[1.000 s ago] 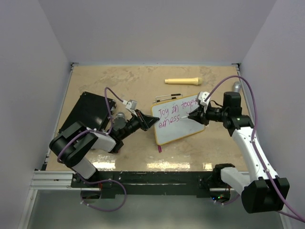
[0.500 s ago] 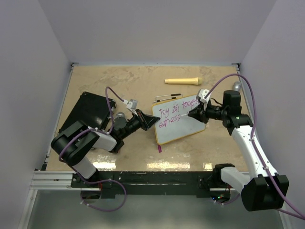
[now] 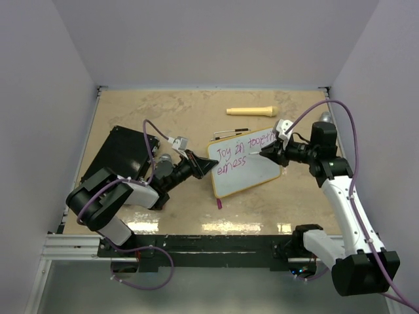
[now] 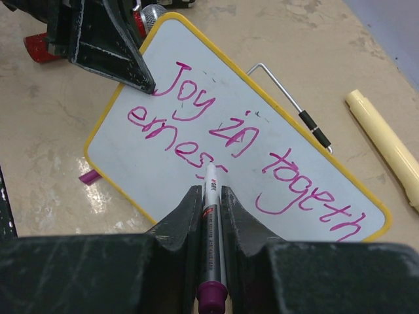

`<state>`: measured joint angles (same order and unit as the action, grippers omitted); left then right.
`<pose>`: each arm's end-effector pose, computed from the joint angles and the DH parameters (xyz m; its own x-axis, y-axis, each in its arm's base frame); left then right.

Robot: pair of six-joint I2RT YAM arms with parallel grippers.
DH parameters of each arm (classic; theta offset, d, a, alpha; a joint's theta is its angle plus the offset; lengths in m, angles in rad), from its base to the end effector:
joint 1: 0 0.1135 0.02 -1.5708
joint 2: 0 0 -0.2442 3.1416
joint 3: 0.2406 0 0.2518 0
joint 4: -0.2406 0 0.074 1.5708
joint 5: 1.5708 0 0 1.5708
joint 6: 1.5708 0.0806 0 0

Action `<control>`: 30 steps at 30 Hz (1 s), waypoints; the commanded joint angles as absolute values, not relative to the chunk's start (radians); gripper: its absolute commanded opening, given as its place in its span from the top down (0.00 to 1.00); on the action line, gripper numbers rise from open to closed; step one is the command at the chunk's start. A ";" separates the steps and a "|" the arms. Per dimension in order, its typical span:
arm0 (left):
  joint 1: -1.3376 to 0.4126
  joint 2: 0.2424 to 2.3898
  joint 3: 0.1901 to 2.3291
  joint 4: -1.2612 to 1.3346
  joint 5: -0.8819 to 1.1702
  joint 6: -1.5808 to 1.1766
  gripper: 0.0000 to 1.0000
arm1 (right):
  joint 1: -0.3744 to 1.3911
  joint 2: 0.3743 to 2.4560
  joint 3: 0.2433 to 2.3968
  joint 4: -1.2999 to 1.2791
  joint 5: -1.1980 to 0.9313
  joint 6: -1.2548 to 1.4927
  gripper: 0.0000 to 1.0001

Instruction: Write a sentence on the whiteboard

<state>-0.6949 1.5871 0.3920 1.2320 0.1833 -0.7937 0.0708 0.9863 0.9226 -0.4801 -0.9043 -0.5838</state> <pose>0.2384 -0.2179 0.1578 -0.5287 -0.4719 -0.7055 0.5598 0.4310 -0.7077 0.2340 0.0801 0.2974 -0.0367 -0.3442 -0.9382 -0.8808 0.4547 -0.1324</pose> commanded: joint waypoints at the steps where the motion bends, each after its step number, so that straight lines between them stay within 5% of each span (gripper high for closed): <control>1: -0.695 1.540 0.367 1.270 0.121 -0.773 1.00 | 0.066 0.976 0.864 -0.382 -0.879 -0.512 1.00; 30: -0.704 1.398 0.429 1.140 0.155 -0.854 1.00 | 0.066 0.953 1.014 -0.569 -0.994 -0.607 1.00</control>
